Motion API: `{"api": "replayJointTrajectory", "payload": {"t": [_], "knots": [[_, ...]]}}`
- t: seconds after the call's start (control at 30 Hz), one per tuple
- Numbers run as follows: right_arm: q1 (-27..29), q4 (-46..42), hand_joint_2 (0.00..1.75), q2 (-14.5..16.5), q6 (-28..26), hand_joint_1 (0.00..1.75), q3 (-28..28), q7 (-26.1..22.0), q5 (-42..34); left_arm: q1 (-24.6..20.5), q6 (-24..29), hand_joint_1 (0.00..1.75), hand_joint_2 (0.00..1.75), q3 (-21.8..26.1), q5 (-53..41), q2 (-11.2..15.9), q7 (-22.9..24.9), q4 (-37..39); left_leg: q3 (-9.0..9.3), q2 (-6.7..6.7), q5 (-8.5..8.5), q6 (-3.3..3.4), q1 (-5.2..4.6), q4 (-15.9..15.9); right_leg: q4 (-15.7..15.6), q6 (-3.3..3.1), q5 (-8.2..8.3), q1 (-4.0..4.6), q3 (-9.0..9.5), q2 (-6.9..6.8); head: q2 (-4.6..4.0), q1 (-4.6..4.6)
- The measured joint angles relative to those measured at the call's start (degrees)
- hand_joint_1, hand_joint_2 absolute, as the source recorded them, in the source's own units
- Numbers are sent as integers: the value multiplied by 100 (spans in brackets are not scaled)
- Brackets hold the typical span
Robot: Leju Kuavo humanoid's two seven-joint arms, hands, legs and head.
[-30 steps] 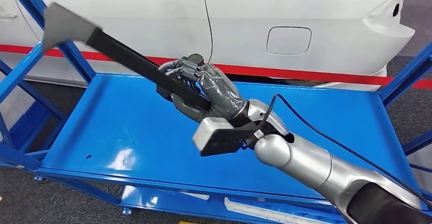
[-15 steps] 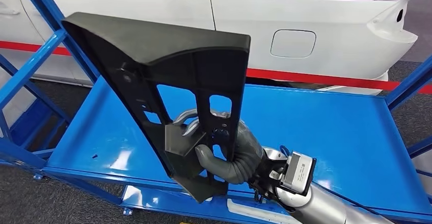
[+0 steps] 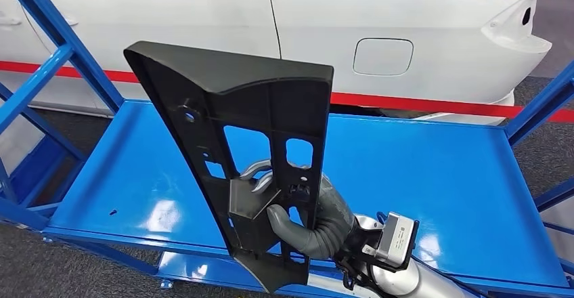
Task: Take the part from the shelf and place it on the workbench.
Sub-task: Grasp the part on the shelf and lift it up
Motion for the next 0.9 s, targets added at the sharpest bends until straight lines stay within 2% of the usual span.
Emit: {"api": "replayJointTrajectory", "payload": {"t": [0.03,0.07,0.13,0.17,0.2,0.23,0.3,0.33,0.37,0.4,0.43,0.5,0.53,0.57,0.63,0.67,0.7,0.73,0.8,0.83,0.87,0.9], "knots": [[7,-1,175,0,-26,175,-4,24,-22,0,14,0,175,17,5,-1,25,0,111,-1,78,24,-19,-240,4,11,3,7,-7,2,0,2],[17,-1,175,0,-51,175,-7,45,-47,4,21,0,175,28,8,-2,51,0,156,-3,97,38,-35,-339,6,25,8,10,-16,3,0,3],[44,-1,175,-2,-88,175,-15,78,-81,24,28,0,175,50,11,-7,80,0,158,-1,133,79,-41,-364,7,72,14,7,-28,2,0,6],[55,-1,175,-4,-103,175,-24,87,-90,30,31,0,175,63,12,-11,87,0,157,2,160,110,-36,-384,43,95,-38,2,-39,0,0,7],[62,-1,175,-6,-121,175,-39,88,-103,31,35,0,175,80,12,-15,99,1,152,6,190,146,-29,-404,175,118,-170,0,-82,-2,0,12],[70,0,175,-9,-144,175,-59,82,-119,28,38,0,175,98,11,-20,113,1,144,11,217,177,-21,-421,434,136,-379,-1,-169,-5,0,16],[95,1,175,-13,-206,175,-94,58,-165,26,39,0,175,124,8,-27,148,2,106,14,250,210,-30,-421,1212,152,-854,-7,-430,-7,0,25],[113,1,175,-17,-233,175,-108,50,-185,29,37,0,175,130,5,-32,159,2,84,16,267,217,-35,-420,1537,158,-994,-9,-531,-7,0,25],[130,1,175,-25,-256,175,-120,47,-202,33,32,0,175,132,2,-38,168,2,58,24,286,221,-38,-419,1666,161,-1018,-9,-541,-9,0,25],[143,1,175,-33,-276,175,-133,46,-212,37,26,0,175,134,-2,-43,177,2,35,38,306,220,-38,-417,1556,164,-930,-10,-434,-17,0,26],[150,1,175,-40,-293,175,-148,47,-215,38,23,0,175,135,-7,-49,181,2,18,55,323,214,-36,-415,1222,165,-764,-12,-215,-43,0,26],[145,1,175,-50,-332,175,-182,54,-216,39,19,0,175,137,-24,-58,187,2,-4,93,350,188,-48,-400,338,156,-462,3,313,-201,0,26],[142,1,175,-51,-346,175,-198,57,-215,39,18,0,175,137,-31,-61,189,2,-8,115,366,164,-58,-391,48,131,-378,20,470,-268,0,25],[140,-2,175,-54,-362,175,-215,61,-215,39,17,0,175,137,-36,-64,194,2,-15,146,384,137,-68,-382,-99,104,-348,36,532,-303,0,23],[146,-9,175,-61,-388,175,-237,64,-217,41,15,0,175,137,-43,-71,205,2,-33,216,416,72,-67,-372,-124,30,-294,43,483,-237,0,21],[148,-13,175,-66,-400,175,-247,64,-220,40,14,0,175,137,-46,-73,211,2,-58,220,376,33,-58,-339,-130,1,-261,32,451,-195,0,19],[152,-13,175,-69,-408,175,-251,64,-225,40,13,0,175,137,-49,-74,213,2,-105,200,255,-8,-48,-235,-135,-38,-217,22,413,-160,0,17],[154,-14,175,-71,-413,175,-254,64,-232,38,12,0,175,137,-51,-75,214,2,-191,165,44,-47,-35,-10,-141,-69,-167,11,364,-124,0,15],[158,-14,175,-74,-422,175,-257,65,-245,37,9,0,175,137,-52,-78,216,2,-437,108,-499,-103,-1,764,-136,-102,-73,14,248,-41,0,13],[160,-14,175,-75,-428,175,-260,65,-251,36,8,0,175,137,-53,-80,219,2,-536,103,-684,-115,10,1149,-133,-105,-25,19,186,7,0,14],[162,-14,175,-78,-433,175,-263,65,-254,35,8,0,175,137,-53,-80,222,2,-561,100,-748,-115,16,1380,-131,-104,23,24,124,56,0,14],[164,-14,175,-80,-440,175,-267,64,-259,32,7,0,175,137,-53,-80,226,2,-485,94,-691,-102,17,1395,-129,-100,70,28,67,108,0,15]]}}
